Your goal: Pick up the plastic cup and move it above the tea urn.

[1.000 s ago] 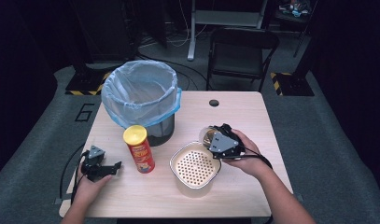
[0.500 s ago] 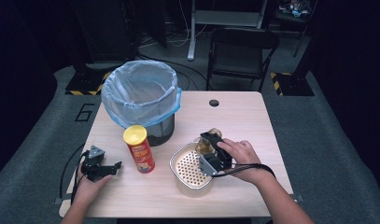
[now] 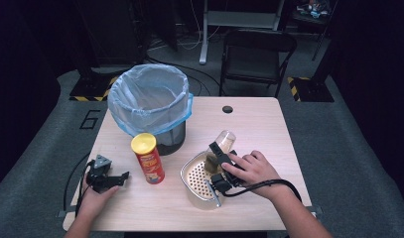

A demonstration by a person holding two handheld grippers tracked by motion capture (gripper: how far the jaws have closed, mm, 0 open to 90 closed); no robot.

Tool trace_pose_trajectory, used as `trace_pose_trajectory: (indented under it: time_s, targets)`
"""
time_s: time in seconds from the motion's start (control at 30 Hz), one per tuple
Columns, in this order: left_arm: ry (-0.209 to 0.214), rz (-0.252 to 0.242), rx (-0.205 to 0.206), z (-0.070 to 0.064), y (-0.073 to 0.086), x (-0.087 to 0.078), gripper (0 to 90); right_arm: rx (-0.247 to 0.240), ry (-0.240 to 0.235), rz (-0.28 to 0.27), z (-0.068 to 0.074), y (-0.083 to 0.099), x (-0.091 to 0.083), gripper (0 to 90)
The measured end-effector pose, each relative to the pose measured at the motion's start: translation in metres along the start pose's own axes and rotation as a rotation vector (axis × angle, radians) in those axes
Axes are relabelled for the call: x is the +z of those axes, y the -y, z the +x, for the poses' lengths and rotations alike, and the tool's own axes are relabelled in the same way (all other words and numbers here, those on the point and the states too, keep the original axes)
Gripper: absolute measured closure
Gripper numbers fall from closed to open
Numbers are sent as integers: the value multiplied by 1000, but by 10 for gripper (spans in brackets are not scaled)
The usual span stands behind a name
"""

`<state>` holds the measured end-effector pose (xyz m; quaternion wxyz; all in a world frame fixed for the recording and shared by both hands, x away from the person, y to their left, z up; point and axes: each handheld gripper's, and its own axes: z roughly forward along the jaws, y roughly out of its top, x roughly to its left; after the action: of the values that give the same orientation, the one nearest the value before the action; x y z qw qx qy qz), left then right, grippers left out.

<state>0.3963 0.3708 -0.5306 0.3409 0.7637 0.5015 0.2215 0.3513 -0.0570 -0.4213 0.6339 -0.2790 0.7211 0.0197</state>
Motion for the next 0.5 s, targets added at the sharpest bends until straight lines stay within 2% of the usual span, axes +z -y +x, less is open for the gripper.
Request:
trace_pose_trajectory:
  time_s: [0.03, 0.07, 0.1, 0.17, 0.2, 0.23, 0.3, 0.33, 0.5]
  targets:
    - [0, 0, -1, 0, 0, 0, 117, 0, 0, 0, 0, 0, 0, 338]
    - [0, -1, -1, 0, 0, 0, 117, -40, -24, -6, -4, 1, -1, 337]
    - [0, -1, -1, 0, 0, 0, 117, -40, -24, -6, -4, 1, -1, 337]
    - [0, 0, -1, 0, 0, 0, 117, -75, -22, -5, -7, 2, -3, 337]
    - [0, 0, -1, 0, 0, 0, 117, -77, -22, -7, -7, 2, -4, 336]
    - [0, 0, 0, 0, 0, 0, 117, -36, 27, -11, -6, 1, -5, 336]
    - [0, -1, -1, 0, 0, 0, 117, -69, 0, -29, -9, 1, -4, 336]
    - [0, 0, -1, 0, 0, 0, 117, -36, 26, -21, -7, 1, -5, 335]
    - [0, -1, -1, 0, 0, 0, 117, -31, 12, -25, -6, 0, -6, 334]
